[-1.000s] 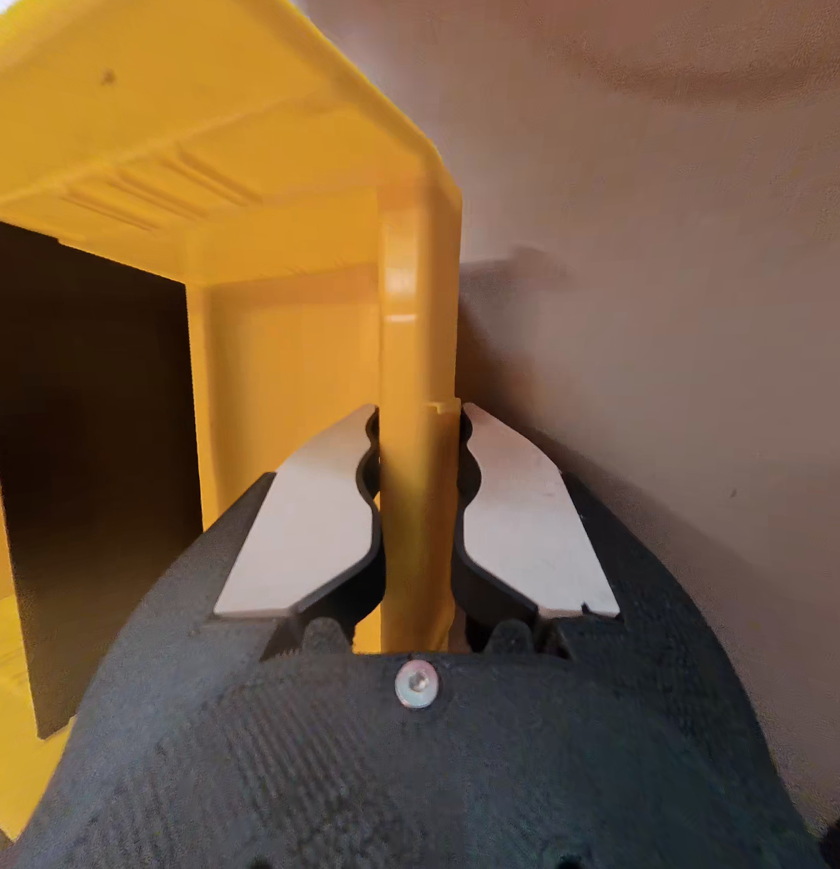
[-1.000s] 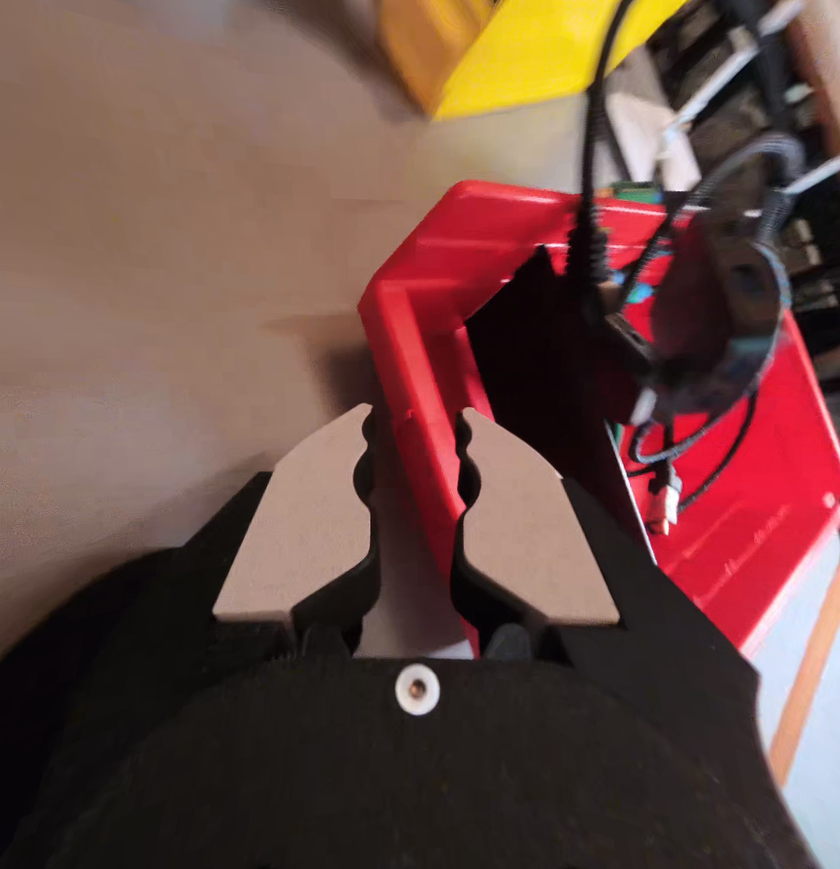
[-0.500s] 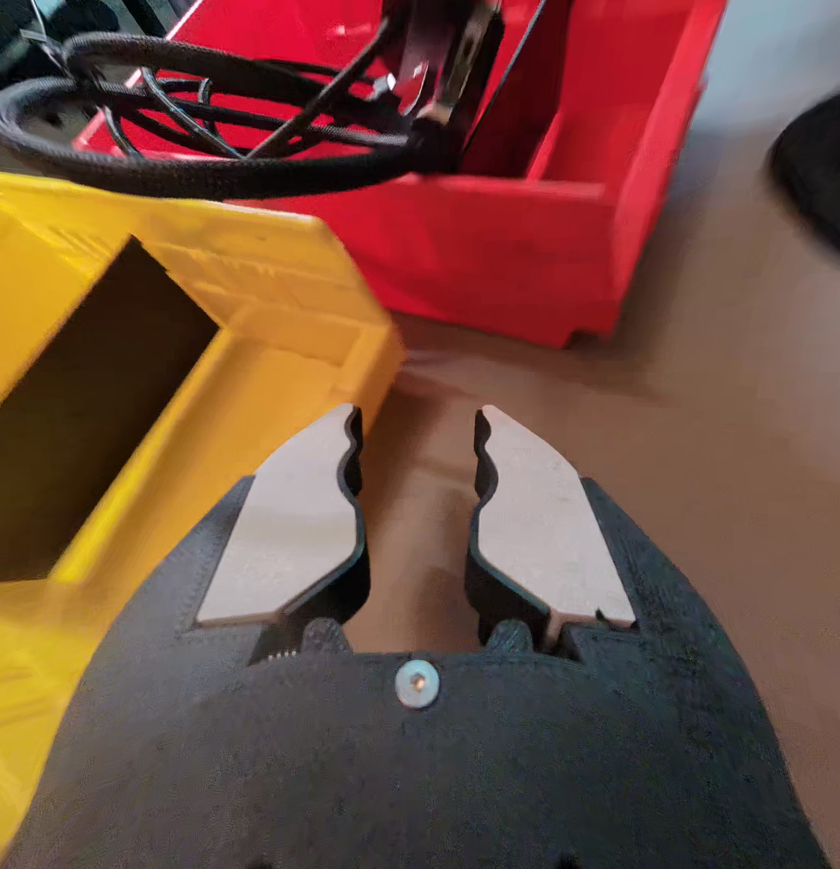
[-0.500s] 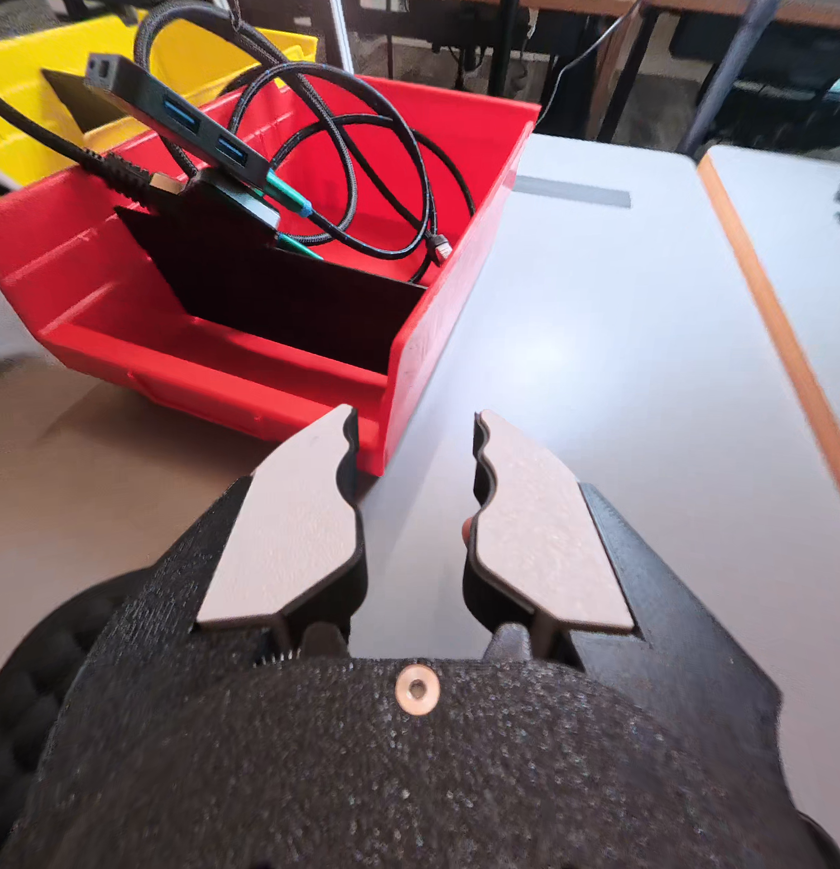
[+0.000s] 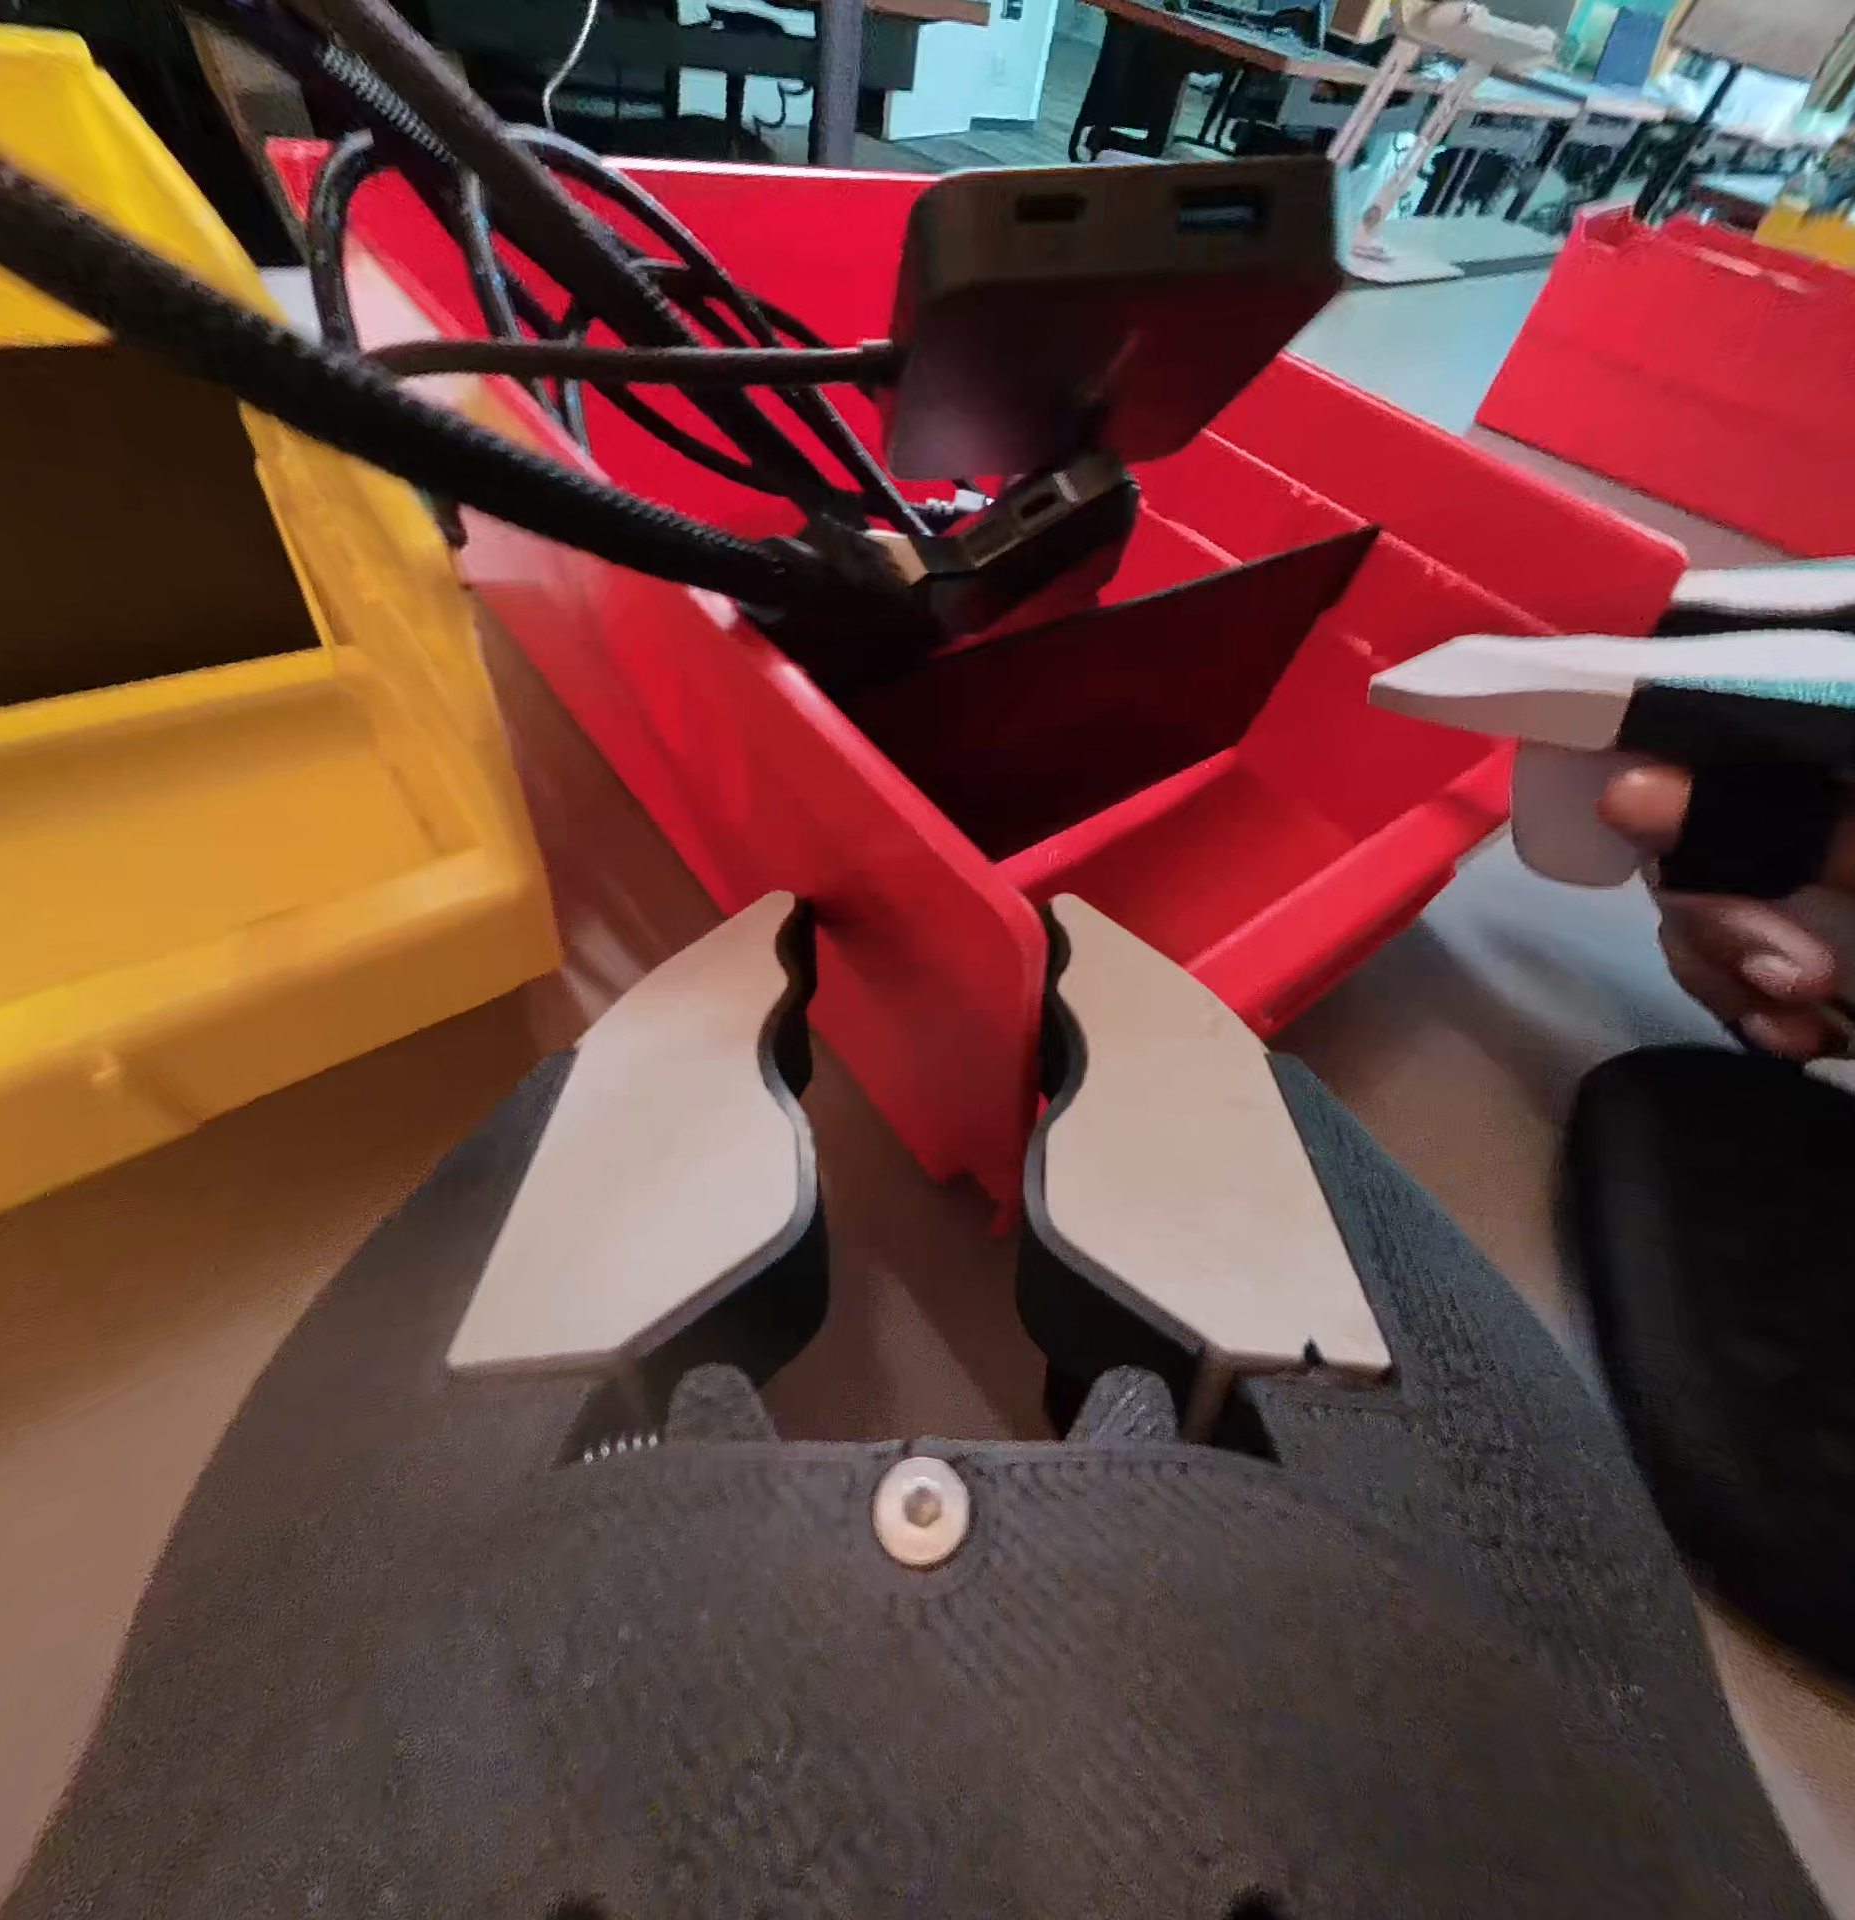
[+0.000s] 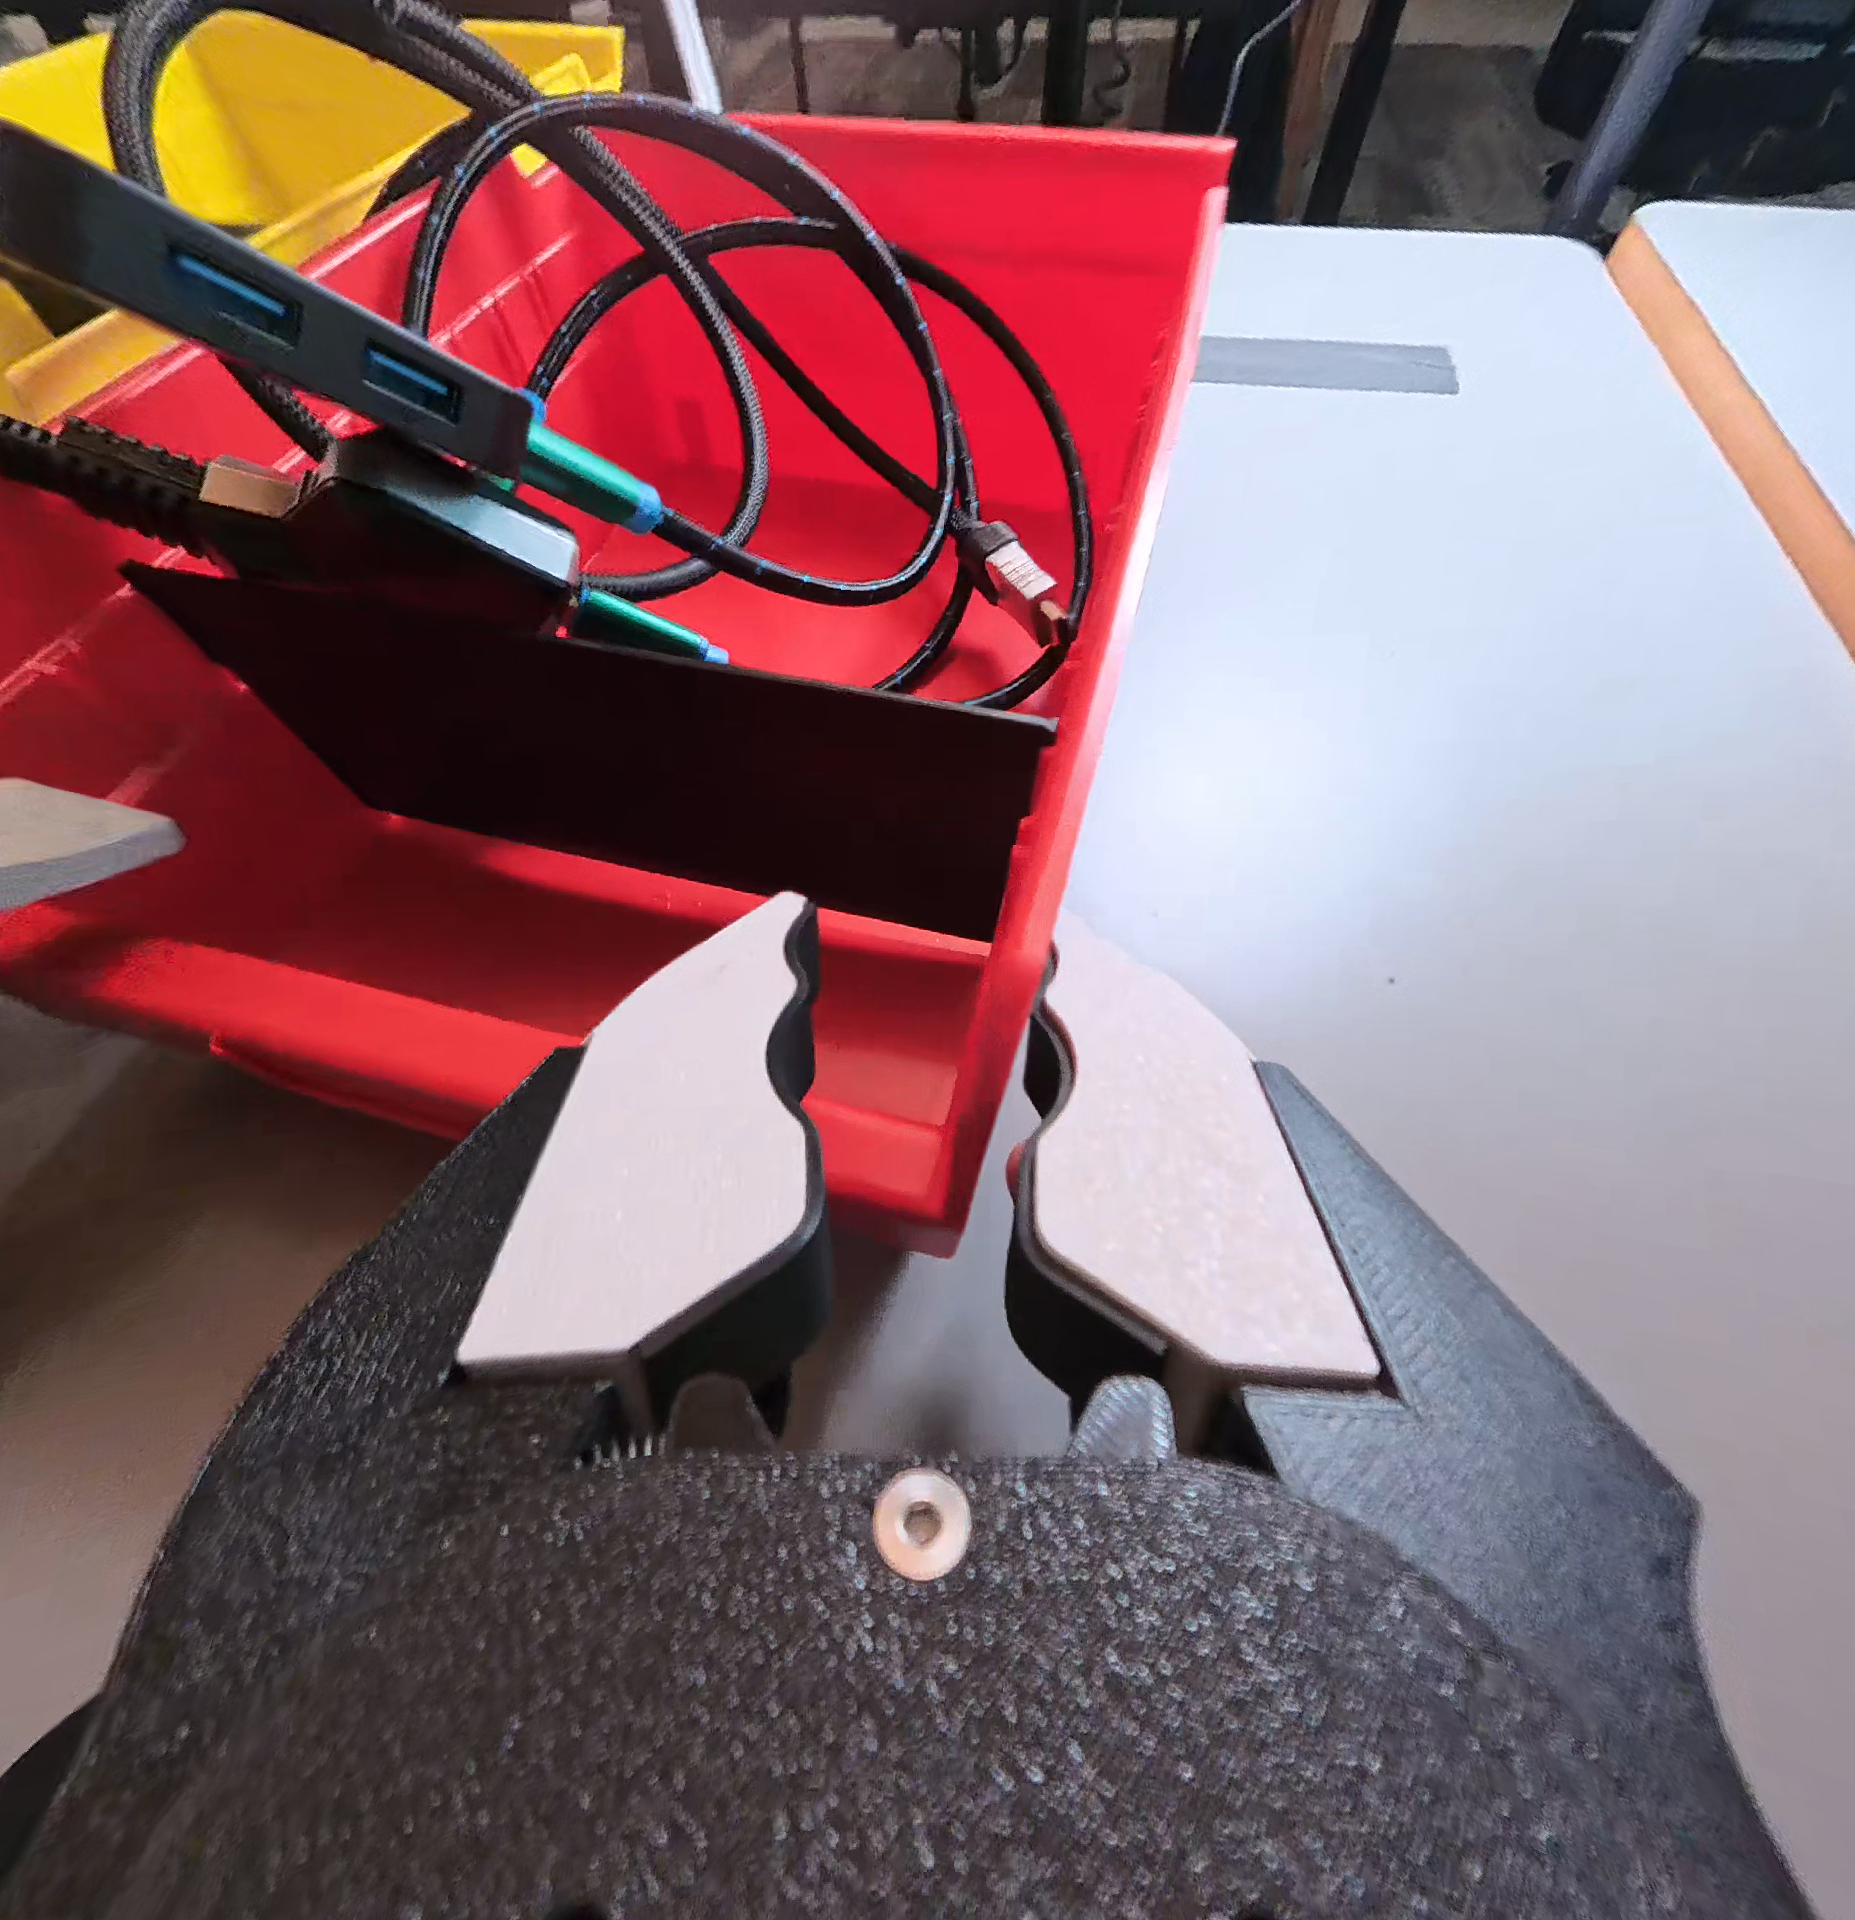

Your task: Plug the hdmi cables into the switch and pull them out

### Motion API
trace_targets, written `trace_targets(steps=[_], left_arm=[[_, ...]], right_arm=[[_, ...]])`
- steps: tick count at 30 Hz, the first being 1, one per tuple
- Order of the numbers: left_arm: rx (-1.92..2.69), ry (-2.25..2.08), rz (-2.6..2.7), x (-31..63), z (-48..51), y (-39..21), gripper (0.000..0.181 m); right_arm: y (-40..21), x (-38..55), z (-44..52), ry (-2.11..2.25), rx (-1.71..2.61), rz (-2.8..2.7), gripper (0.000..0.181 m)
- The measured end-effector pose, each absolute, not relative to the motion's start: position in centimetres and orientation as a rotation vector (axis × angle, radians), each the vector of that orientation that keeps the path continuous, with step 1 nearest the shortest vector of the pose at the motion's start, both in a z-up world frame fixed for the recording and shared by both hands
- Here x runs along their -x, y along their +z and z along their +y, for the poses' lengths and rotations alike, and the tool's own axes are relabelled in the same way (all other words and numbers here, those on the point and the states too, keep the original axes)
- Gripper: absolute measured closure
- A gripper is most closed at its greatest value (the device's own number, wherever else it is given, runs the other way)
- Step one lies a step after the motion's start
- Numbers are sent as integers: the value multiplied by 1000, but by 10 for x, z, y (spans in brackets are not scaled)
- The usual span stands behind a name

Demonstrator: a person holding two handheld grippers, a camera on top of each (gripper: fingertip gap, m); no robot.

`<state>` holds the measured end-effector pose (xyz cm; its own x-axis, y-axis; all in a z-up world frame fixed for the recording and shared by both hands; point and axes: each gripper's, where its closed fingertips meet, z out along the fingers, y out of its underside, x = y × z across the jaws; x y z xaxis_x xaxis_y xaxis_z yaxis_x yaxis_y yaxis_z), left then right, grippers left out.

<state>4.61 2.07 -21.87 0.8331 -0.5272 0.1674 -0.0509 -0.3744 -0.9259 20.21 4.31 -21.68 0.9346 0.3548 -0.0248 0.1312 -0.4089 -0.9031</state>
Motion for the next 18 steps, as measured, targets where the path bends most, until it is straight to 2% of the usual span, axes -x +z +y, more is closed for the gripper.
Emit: trace_targets(steps=[1, 3, 4, 8, 18], left_arm=[[1909, -509, 442, -46, 21, -220, 141], [1916, -478, 439, -43, 23, -220, 144], [1913, -467, 436, -42, 25, -219, 146], [1907, -420, 451, -37, 27, -218, 152], [1730, -400, 418, -7, 17, -146, 167]], right_arm=[[-216, -204, 44, 253, 1979, -331, 146], [-215, -206, 46, 261, 1975, -304, 152], [-213, -210, 46, 236, 1971, -301, 163], [-205, -213, 41, 101, 1930, -353, 174], [-120, -189, 16, 10, 1727, -437, 175]])
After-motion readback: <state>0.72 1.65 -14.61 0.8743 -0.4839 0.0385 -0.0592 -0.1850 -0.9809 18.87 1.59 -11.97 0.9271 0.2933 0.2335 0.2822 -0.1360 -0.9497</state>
